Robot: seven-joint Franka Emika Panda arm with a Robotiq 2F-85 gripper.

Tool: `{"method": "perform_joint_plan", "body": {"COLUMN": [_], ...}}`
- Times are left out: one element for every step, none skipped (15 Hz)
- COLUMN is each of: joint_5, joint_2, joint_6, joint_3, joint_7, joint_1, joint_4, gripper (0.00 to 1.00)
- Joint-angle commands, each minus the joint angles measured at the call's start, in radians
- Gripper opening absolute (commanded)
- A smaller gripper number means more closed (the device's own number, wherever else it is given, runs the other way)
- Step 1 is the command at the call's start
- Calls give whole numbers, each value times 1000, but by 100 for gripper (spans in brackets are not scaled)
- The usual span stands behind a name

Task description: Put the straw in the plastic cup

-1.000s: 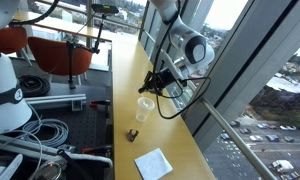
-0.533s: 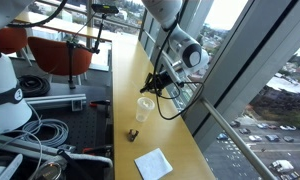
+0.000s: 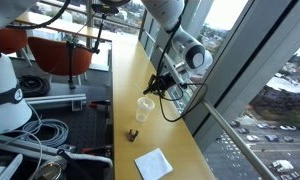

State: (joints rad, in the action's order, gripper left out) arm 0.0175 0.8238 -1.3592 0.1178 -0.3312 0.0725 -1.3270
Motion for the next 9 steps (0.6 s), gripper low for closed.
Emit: {"method": "perform_joint_plan", "body": {"joint_5": [-5,-4,-4,-4,-3,-2,-2,-1,-1], "joint_2": [18,23,29,36,43,53,61,70,79], "joint_6": [43,43,43,43,44,43,43,43,45], "joint_3": [-5,-7,-9,-10,-10,-11,-10,-9,-8], "joint_7": [8,9,10,9,11,13,12,13,13], "joint_1": [-16,-19,-22,-25,-27,-27,-27,-26,-26], "joint_4": [45,47,50,53,57,62,64,68,74], "gripper": [0,0,0,0,0,0,0,0,0]}}
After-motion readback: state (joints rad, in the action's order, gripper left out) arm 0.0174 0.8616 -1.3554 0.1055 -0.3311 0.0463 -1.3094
